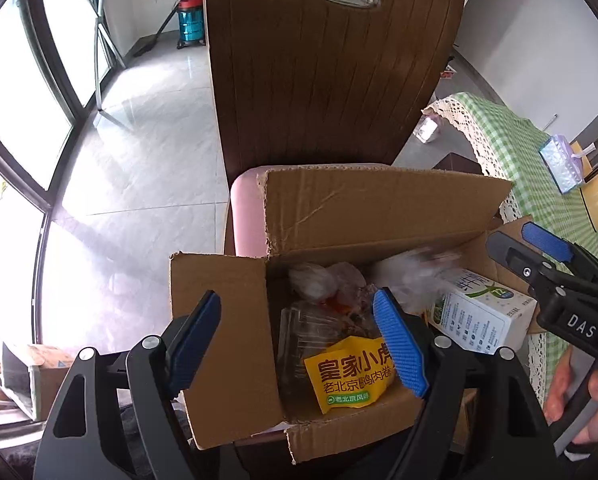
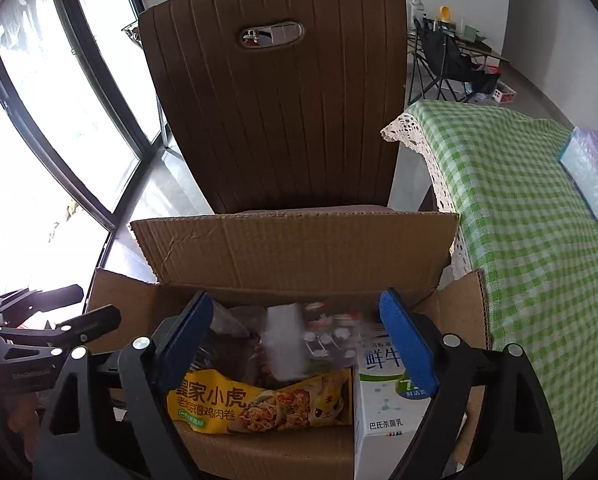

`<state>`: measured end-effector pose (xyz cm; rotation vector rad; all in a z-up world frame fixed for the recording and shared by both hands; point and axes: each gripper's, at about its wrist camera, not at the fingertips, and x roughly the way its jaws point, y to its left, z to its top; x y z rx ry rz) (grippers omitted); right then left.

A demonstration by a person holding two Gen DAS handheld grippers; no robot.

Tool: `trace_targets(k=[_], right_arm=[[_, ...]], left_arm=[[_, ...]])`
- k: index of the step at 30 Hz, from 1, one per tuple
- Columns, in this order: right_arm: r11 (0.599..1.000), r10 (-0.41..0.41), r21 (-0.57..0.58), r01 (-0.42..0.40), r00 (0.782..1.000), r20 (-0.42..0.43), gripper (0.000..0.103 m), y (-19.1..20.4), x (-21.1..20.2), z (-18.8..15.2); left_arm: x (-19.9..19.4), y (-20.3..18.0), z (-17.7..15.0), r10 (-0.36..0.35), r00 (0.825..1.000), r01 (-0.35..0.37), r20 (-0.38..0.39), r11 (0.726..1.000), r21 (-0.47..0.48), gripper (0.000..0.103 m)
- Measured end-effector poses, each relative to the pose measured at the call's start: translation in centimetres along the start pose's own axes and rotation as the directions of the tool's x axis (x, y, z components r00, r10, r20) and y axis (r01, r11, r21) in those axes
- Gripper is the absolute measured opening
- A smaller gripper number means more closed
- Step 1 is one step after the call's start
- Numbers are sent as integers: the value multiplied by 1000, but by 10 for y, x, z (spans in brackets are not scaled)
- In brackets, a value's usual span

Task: Collect trash
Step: 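Carry glove and clear cup into the box and open both grippers, then move both grippers back over the table toward the blue box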

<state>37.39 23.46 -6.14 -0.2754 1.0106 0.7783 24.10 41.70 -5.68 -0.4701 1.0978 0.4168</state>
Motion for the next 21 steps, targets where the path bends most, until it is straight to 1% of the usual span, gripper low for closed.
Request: trace_targets(k=[6,11,15,18,20,21], right_arm=[[1000,-9,3,9,1000,-15,82,-3,-5,-7],[1000,-24,-4,24,1000,-10,82,-6,-22,-13],[1000,-26,-18,26,1000,2,82,-10,-43,-20],[998,-49,-36,50,998,28,82,-11,-61,-27],[997,-63,-38,65,997,53,82,-13,-74,-32],[997,-59,-40,63,994,94,82,-14,-86,-36]], left_arm=[[1,-4,-3,0,1000,0,-3,1000,-1,76],[-13,-12,-7,4,1000,-4,21,1000,13,76],[-32,-22,-14,8,997,-11,70,999,33,76],[-50,-27,-23,10,992,-13,123,1000,24,76],[-69,-33,-30,18,980,-22,196,1000,21,76],[-78,-35,-35,28,969,-33,246,999,14,76]])
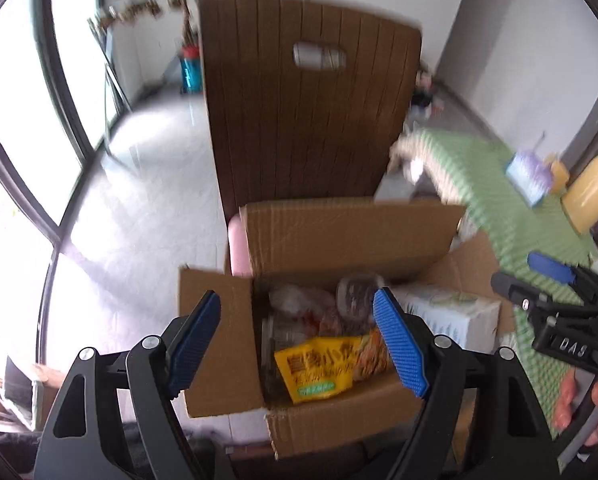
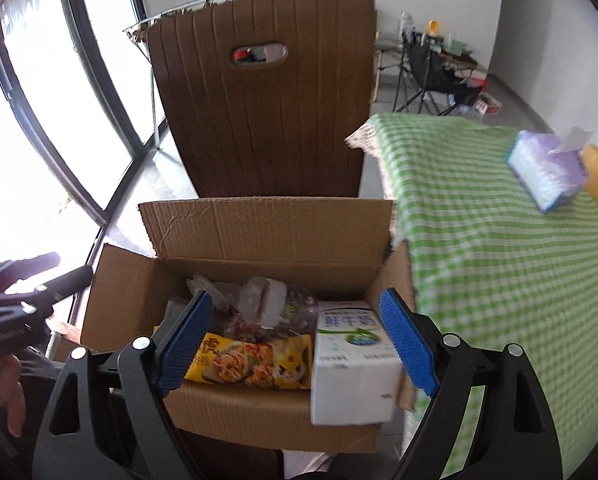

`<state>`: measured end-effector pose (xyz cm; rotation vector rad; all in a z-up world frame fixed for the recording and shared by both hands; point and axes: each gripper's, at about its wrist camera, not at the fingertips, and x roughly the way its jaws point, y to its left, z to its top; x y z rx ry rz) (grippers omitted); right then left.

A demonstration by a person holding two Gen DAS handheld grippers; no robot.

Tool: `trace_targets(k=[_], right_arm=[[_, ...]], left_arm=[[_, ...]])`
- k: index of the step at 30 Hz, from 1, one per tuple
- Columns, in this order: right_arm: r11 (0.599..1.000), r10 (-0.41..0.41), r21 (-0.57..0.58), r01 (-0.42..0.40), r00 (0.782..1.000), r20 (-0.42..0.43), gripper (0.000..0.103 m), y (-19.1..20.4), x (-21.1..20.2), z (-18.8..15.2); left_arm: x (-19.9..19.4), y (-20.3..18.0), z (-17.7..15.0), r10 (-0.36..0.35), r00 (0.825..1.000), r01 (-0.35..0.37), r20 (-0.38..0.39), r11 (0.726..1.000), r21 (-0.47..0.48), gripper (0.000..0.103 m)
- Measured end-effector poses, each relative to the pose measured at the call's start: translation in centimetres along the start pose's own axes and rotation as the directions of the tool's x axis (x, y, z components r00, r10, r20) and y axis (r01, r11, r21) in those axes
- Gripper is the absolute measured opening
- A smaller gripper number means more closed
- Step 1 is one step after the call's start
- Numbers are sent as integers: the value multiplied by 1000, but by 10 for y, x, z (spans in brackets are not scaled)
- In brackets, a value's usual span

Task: Collect trash
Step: 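Move both grippers back over the table toward the blue box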

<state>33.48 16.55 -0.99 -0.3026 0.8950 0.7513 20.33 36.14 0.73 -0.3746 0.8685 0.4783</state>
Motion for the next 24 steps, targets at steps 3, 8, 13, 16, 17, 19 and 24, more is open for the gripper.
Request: trace_targets(k=[3,8,13,16,17,19,24], right_arm=[[999,-28,-15,30,988,154,82,0,-32,-7],[996,-53,-37,84,857,512,86,0,-94,-35],[995,-77,-14,98,850,522,86,-5,-107,-43],[995,-83,-5,101,850,520,86,-8,-113,-48],[995,-86,-3,102,848,523,86,-8,-115,-50],[994,-96,4,112,841,532,86,-11,-119,-54],[988,-149,51,145,827,542,86,-31,-134,-67]], left_arm=[[-38,-9,-9,18,975,-17,223,1000,-7,76],[-92,-18,-35,47,826,-35,562,999,-32,84],[-110,-28,-44,48,789,-45,612,999,-19,84],[-116,-37,-50,46,780,-63,625,998,5,84],[-117,-38,-51,42,781,-65,623,998,14,87],[-120,-43,-56,34,781,-67,623,997,30,87],[-124,-63,-63,-4,782,-48,624,997,66,89]])
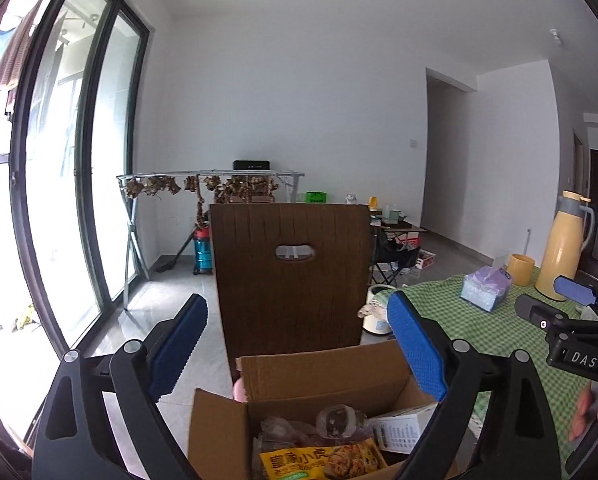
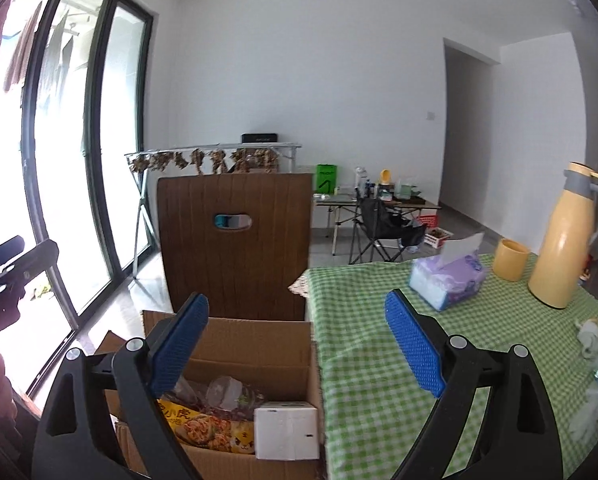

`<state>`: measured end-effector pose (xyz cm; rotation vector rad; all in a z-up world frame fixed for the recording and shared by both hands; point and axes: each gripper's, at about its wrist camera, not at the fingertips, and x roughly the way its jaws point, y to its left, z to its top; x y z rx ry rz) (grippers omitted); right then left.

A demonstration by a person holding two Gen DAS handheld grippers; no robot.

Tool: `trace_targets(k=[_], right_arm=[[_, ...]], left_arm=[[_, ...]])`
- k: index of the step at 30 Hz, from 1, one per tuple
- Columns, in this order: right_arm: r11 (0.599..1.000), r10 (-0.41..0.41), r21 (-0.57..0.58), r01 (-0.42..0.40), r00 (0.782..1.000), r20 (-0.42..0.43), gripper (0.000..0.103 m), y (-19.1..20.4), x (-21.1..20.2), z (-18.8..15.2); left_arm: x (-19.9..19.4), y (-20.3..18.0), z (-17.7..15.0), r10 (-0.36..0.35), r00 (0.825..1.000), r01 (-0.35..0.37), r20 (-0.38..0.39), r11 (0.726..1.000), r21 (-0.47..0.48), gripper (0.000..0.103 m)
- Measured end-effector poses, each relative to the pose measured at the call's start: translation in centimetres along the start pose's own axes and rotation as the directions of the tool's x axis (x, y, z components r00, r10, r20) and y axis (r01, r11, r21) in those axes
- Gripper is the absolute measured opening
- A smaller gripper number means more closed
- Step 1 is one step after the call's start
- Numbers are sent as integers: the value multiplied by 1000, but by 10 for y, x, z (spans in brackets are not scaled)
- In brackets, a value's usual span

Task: Collect trash
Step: 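Move both grippers back over the table toward the blue box, then grasp the white glove with the left gripper while the right gripper grasps the blue box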

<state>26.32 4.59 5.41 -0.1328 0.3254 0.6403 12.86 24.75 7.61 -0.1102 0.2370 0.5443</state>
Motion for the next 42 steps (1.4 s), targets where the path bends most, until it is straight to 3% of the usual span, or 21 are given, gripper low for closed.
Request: trace_targets(k=[4,7,12,15,17,22,24,25,26,29,33,35,37,38,39,40,41,42], right_arm=[[993,-115,24,115,993,-6,86,-43,-25,-13],[971,-230,54,231,973,-35,86,-92,-54,-32],[875,-463,103,474,879,-114,86,-186,-124,-74],[803,-552,160,574,818,-164,86,-235,-169,-95],[743,-608,203,638,770,-194,86,-266,-205,-110],[656,-678,243,715,699,-226,86,-305,-261,-137],[640,-690,245,728,685,-234,86,-313,-271,-142],[632,-695,246,735,678,-238,86,-317,-275,-144],[627,-698,250,738,675,-240,86,-322,-278,-147],[618,-699,262,741,671,-250,86,-331,-280,-148],[619,-695,254,743,669,-263,86,-338,-283,-151],[619,-696,247,746,666,-267,86,-339,-281,-150],[615,-698,248,749,663,-271,86,-342,-282,-149],[614,-698,249,749,662,-272,86,-344,-282,-149],[616,-695,251,747,665,-274,86,-346,-280,-149],[621,-689,252,742,670,-276,86,-348,-278,-149],[628,-680,256,735,678,-278,86,-351,-274,-149],[636,-669,263,726,688,-281,86,-353,-270,-148]], left_arm=[[4,-35,-6,-91,995,92,-32,996,2,91],[7,-79,-13,-189,980,191,-63,981,23,94],[5,-158,-23,-349,933,355,-86,933,62,95],[-1,-211,-34,-439,891,449,-118,890,79,95],[-6,-251,-45,-498,853,514,-154,854,85,95],[-19,-329,-70,-609,760,642,-227,759,112,95],[-21,-356,-80,-643,719,685,-265,719,114,95],[-19,-374,-87,-672,671,727,-313,678,104,95],[-15,-389,-94,-679,644,747,-354,657,99,96],[4,-447,-117,-673,575,784,-465,615,79,96],[31,-524,-141,-626,539,807,-563,576,132,95],[43,-553,-150,-588,535,806,-607,570,158,94],[51,-573,-156,-569,524,813,-633,555,174,88],[55,-582,-159,-550,527,811,-648,553,191,76],[58,-589,-163,-529,522,811,-669,551,197,44],[61,-588,-162,-520,504,817,-689,545,186,22],[64,-591,-165,-510,476,829,-717,533,171,5],[63,-591,-164,-518,473,833,-712,526,171,2]])
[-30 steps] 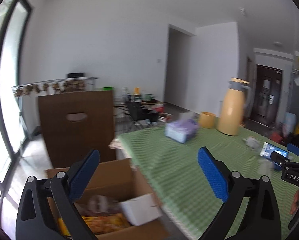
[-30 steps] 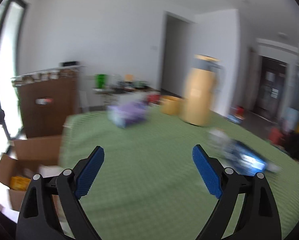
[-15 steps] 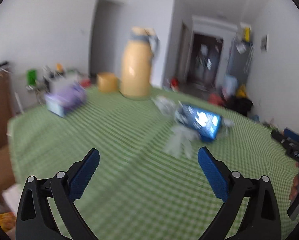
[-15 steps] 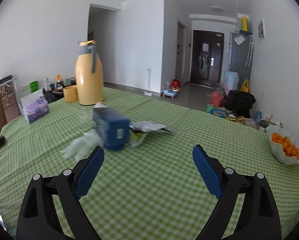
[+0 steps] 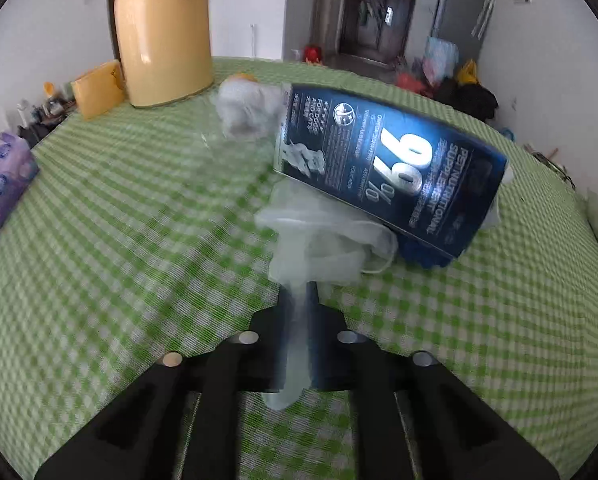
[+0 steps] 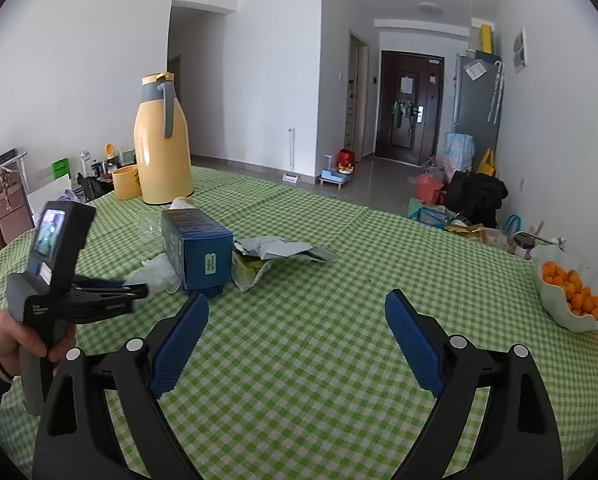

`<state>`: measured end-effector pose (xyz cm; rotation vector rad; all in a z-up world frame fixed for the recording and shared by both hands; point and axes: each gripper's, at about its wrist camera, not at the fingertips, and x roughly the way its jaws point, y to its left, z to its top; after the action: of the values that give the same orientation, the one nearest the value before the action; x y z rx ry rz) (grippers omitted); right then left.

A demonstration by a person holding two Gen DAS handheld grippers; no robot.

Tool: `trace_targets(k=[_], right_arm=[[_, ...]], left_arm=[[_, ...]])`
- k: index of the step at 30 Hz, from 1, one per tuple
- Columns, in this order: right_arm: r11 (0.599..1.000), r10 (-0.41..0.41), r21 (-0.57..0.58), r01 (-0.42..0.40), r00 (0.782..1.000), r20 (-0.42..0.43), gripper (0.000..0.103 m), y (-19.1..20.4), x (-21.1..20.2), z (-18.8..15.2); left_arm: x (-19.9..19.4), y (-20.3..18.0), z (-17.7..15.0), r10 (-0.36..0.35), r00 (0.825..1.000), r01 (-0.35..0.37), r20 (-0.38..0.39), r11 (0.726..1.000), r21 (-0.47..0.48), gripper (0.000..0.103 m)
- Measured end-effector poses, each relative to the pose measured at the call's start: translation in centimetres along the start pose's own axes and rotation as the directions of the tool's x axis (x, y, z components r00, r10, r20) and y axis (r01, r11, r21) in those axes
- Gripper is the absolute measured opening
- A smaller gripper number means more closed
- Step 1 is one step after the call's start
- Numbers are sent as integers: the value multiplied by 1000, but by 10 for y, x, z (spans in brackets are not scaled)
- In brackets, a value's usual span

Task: Collect trash
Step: 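Grasp the white glove with the left gripper while the right gripper grasps the blue box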

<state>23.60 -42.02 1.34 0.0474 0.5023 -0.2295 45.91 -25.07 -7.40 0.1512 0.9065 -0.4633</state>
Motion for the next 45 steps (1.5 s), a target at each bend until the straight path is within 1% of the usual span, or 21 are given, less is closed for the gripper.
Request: trace_targets(k=[1,2,4,5,7,9,12,16,17,18,19,22,23,24,26,28,31,34,37,41,45], right_arm=[[1000,21,4,-21,1000,-8,86,3,6,2],[998,64,8,-64,998,-15,86,8,15,6],[992,125,18,-125,992,-27,86,15,33,14],[990,138,27,-137,990,-39,86,18,41,18],[979,202,45,-199,975,-87,86,30,66,28],[967,255,39,-253,961,-106,86,43,90,38],[964,264,17,-264,959,-102,86,55,117,47],[945,326,27,-326,934,-147,86,67,148,54],[946,323,16,-324,933,-158,86,70,153,54],[947,317,4,-320,935,-162,86,72,158,54],[945,323,-1,-328,931,-168,86,73,162,54],[944,324,21,-328,918,-229,86,76,174,50],[945,323,31,-325,915,-242,70,76,173,48],[948,315,36,-315,922,-224,70,75,164,48],[949,315,42,-312,936,-156,66,71,137,52],[950,312,49,-309,944,-110,65,65,113,57],[974,226,-11,-227,973,-37,65,55,64,56],[991,128,-47,-129,991,-32,64,38,35,45],[996,76,-45,-77,996,-37,64,22,17,36],[998,60,-34,-61,998,-24,64,17,-3,31],[994,99,-36,-99,995,-12,64,30,-16,32]], left_arm=[[-5,2,0,-14,1000,14,15,1000,7,1],[-11,2,-2,-31,999,30,32,999,16,0],[-27,5,-9,-32,999,31,43,999,31,0],[-37,8,-14,-36,998,34,50,999,33,0],[-64,16,-28,-52,995,49,85,998,36,0],[-93,30,-39,-61,990,59,130,998,20,0],[-134,50,-55,-51,982,56,180,998,-22,0],[-185,78,-77,-5,972,24,234,997,-79,0],[-196,85,-82,14,969,11,246,995,-98,0],[-206,92,-87,27,965,2,261,994,-111,0],[-212,97,-90,37,961,-5,275,993,-117,0],[-231,110,-96,65,953,-28,295,991,-129,0],[-235,112,-97,73,951,-35,300,991,-130,0],[-240,113,-98,78,949,-41,307,991,-127,0],[-245,117,-93,93,943,-55,320,991,-126,0],[-256,113,-97,91,939,-53,333,991,-122,0],[-264,107,-99,83,935,-43,345,992,-121,0],[-268,102,-105,67,935,-27,347,993,-119,0],[-270,98,-107,61,934,-19,351,992,-121,0],[-276,99,-114,49,937,2,346,989,-146,0],[-290,107,-126,76,929,-15,362,986,-168,0]])
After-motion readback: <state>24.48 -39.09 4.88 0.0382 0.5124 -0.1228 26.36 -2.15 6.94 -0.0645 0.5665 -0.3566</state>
